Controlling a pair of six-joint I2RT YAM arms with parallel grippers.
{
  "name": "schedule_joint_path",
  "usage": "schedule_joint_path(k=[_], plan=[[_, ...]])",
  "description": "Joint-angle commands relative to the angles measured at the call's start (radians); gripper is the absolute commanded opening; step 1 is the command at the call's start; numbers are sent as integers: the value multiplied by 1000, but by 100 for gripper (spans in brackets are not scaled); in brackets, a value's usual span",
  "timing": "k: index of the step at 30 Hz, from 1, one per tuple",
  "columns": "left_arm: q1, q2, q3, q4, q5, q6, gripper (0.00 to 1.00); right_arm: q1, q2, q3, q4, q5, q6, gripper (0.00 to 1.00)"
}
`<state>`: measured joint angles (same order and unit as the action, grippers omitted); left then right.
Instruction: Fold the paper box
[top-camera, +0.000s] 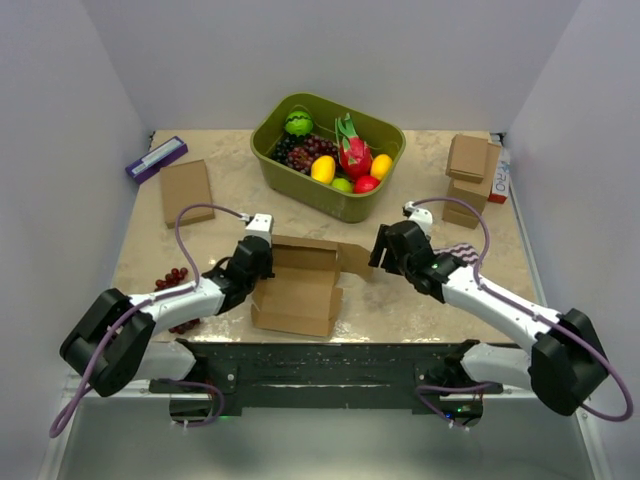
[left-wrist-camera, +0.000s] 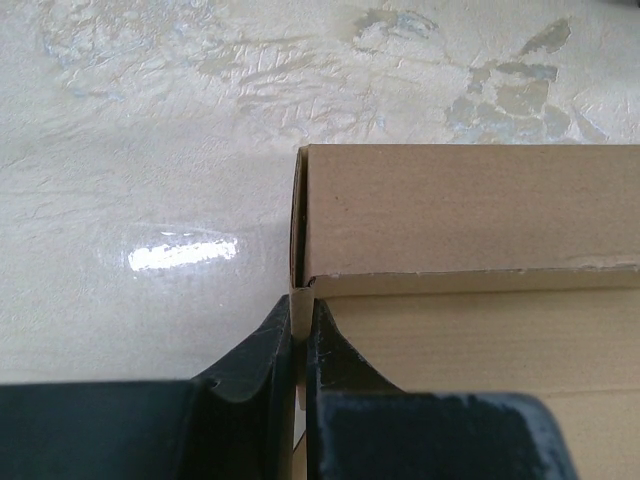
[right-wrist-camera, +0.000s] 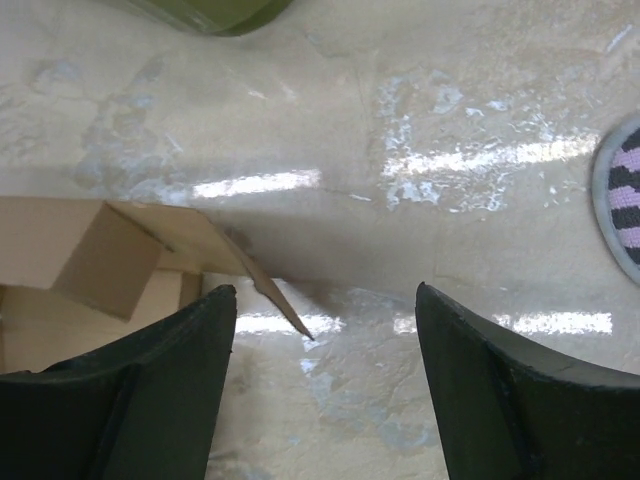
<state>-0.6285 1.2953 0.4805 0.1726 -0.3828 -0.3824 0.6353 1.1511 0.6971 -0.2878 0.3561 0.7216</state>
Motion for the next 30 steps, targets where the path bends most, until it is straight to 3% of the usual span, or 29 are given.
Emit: schedule_joint_path(k=[1, 8, 12, 17, 20, 25, 30], plan=[[7, -19, -22, 88, -24, 4, 0, -19, 56, 12, 15, 86, 39, 73], [7, -21, -34, 99, -18, 7, 0, -69, 82, -11, 113, 40, 59, 73], [7, -22, -30, 85, -18, 16, 0, -103, 18, -25, 153, 1, 33, 75], [7, -33, -34, 79, -21, 16, 0, -179, 25, -2, 111, 0, -13, 79], [7, -37, -34, 77, -16, 13, 0, -204, 70, -19, 176, -89, -51, 81], [7, -47, -36, 88, 5, -3, 0, -191, 274, -11, 358, -354, -183, 84], [6, -48, -33, 94, 15, -19, 0, -164, 306, -57, 498, -483, -194, 84]])
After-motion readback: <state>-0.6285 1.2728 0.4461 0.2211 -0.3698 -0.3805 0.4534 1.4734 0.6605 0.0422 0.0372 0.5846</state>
